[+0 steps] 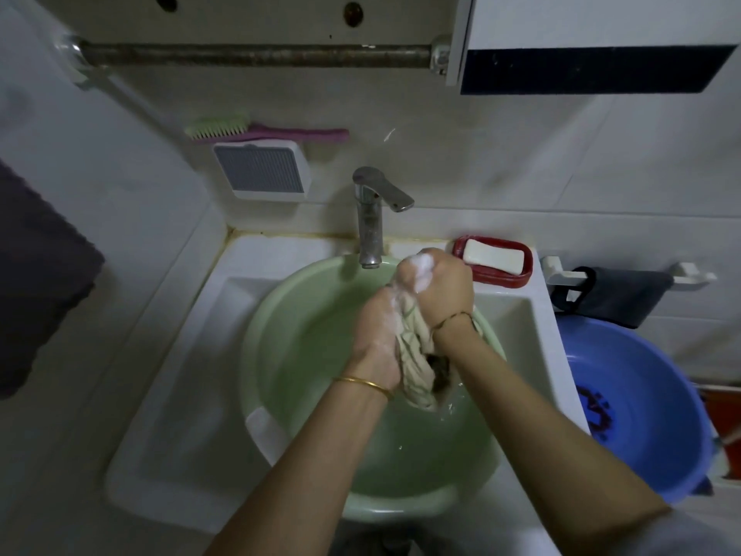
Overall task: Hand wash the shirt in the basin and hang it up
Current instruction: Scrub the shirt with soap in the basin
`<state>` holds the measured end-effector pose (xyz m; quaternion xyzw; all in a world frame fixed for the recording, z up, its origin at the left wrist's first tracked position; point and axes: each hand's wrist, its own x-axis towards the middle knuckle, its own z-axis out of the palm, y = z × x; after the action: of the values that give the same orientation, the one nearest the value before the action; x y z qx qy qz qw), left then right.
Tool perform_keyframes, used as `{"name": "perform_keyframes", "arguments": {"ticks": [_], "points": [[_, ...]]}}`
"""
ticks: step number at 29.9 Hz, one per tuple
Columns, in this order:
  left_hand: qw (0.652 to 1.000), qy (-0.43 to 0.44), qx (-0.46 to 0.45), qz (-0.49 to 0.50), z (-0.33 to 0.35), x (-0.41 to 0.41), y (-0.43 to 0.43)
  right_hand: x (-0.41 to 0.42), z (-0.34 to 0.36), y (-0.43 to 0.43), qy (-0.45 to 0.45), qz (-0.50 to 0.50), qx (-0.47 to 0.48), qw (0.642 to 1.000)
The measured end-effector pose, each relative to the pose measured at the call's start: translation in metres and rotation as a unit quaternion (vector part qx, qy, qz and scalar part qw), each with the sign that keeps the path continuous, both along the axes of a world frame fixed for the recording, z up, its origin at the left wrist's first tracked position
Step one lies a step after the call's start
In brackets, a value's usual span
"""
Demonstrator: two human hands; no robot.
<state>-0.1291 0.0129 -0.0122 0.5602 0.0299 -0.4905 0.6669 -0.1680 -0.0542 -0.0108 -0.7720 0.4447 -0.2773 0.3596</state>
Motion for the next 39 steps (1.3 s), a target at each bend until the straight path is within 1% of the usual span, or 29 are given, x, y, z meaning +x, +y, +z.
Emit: {"name": "perform_keyframes", "arguments": {"ticks": [2, 4, 5, 6, 7, 8, 10, 11, 12, 13, 14, 15, 16, 17, 19, 21, 23, 25, 26, 27, 29, 30, 31, 32, 33, 35, 36, 38, 39], "points": [[1.0, 0.023, 0.005, 0.007, 0.0, 0.008, 0.001, -0.003, 0.001, 0.014, -0.018, 0.011, -0.029, 0.999], [0.997, 0.06, 0.019, 0.04, -0.004, 0.019, 0.001, -0.006, 0.002, 0.039, 0.015, 0.041, -0.089, 0.995], [0.997, 0.061, 0.027, 0.04, -0.004, 0.02, 0.0, -0.006, 0.0, 0.041, 0.026, 0.039, -0.101, 0.994], [0.998, 0.055, 0.029, 0.016, -0.003, 0.016, 0.0, -0.004, -0.004, 0.033, 0.031, 0.022, -0.087, 0.995], [0.999, 0.04, 0.031, -0.012, -0.002, 0.013, -0.002, -0.004, -0.006, 0.022, 0.02, 0.003, -0.048, 0.999], [0.999, 0.036, 0.01, -0.033, -0.002, 0.01, -0.002, -0.004, -0.008, 0.011, -0.006, -0.007, -0.004, 1.0], [0.995, 0.061, -0.037, -0.072, 0.004, 0.01, 0.002, -0.009, -0.011, -0.003, -0.101, 0.018, 0.116, 0.988], [0.991, 0.08, -0.063, -0.091, 0.007, 0.015, 0.005, -0.014, -0.01, -0.006, -0.165, 0.058, 0.194, 0.965], [0.986, 0.094, -0.089, -0.103, 0.009, 0.02, 0.009, -0.017, -0.014, -0.012, -0.214, 0.108, 0.265, 0.934], [0.983, 0.095, -0.11, -0.108, 0.01, 0.026, 0.013, -0.022, -0.014, -0.015, -0.231, 0.149, 0.337, 0.9], [0.982, 0.09, -0.13, -0.105, 0.011, 0.032, 0.015, -0.027, -0.016, -0.021, -0.216, 0.188, 0.396, 0.873], [0.981, 0.079, -0.144, -0.101, 0.012, 0.037, 0.016, -0.032, -0.015, -0.023, -0.177, 0.231, 0.429, 0.855], [0.981, 0.065, -0.154, -0.097, 0.015, 0.042, 0.017, -0.035, -0.017, -0.023, -0.14, 0.276, 0.437, 0.844], [0.98, 0.055, -0.165, -0.096, 0.018, 0.046, 0.017, -0.04, -0.015, -0.019, -0.108, 0.307, 0.437, 0.838], [0.978, 0.029, -0.181, -0.095, 0.022, 0.053, 0.017, -0.046, -0.014, -0.008, -0.069, 0.305, 0.441, 0.841], [0.979, -0.009, -0.184, -0.085, 0.025, 0.058, 0.02, -0.051, -0.014, -0.003, -0.061, 0.275, 0.411, 0.867], [0.977, -0.068, -0.181, -0.088, 0.025, 0.064, 0.026, -0.05, -0.013, -0.005, -0.065, 0.252, 0.372, 0.891], [0.971, -0.156, -0.138, -0.114, 0.027, 0.071, 0.035, -0.049, -0.016, -0.012, -0.097, 0.188, 0.362, 0.908], [0.961, -0.224, -0.094, -0.136, 0.027, 0.076, 0.039, -0.049, -0.018, -0.016, -0.131, 0.148, 0.367, 0.909], [0.94, -0.298, -0.041, -0.161, 0.027, 0.081, 0.042, -0.049, -0.019, -0.019, -0.166, 0.112, 0.369, 0.907], [0.888, -0.411, 0.051, -0.2, 0.026, 0.087, 0.049, -0.05, -0.022, -0.026, -0.222, 0.051, 0.382, 0.896], [0.868, -0.442, 0.077, -0.214, 0.025, 0.088, 0.05, -0.05, -0.023, -0.027, -0.245, 0.027, 0.395, 0.885], [0.861, -0.449, 0.092, -0.221, 0.024, 0.087, 0.05, -0.05, -0.022, -0.027, -0.256, 0.005, 0.4, 0.88], [0.866, -0.436, 0.092, -0.228, 0.025, 0.084, 0.05, -0.049, -0.022, -0.026, -0.254, -0.01, 0.386, 0.887], [0.89, -0.394, 0.066, -0.221, 0.026, 0.08, 0.049, -0.046, -0.022, -0.024, -0.247, -0.023, 0.363, 0.898], [0.95, -0.25, -0.029, -0.183, 0.027, 0.068, 0.046, -0.041, -0.023, -0.018, -0.235, -0.048, 0.301, 0.923], [0.968, -0.182, -0.073, -0.158, 0.027, 0.063, 0.043, -0.038, -0.023, -0.015, -0.232, -0.064, 0.263, 0.934], [0.983, -0.097, -0.116, -0.106, 0.022, 0.057, 0.035, -0.036, -0.017, -0.008, -0.234, -0.083, 0.179, 0.952], [0.988, -0.062, -0.118, -0.078, 0.021, 0.055, 0.031, -0.036, -0.011, -0.003, -0.238, -0.072, 0.137, 0.959]]}}
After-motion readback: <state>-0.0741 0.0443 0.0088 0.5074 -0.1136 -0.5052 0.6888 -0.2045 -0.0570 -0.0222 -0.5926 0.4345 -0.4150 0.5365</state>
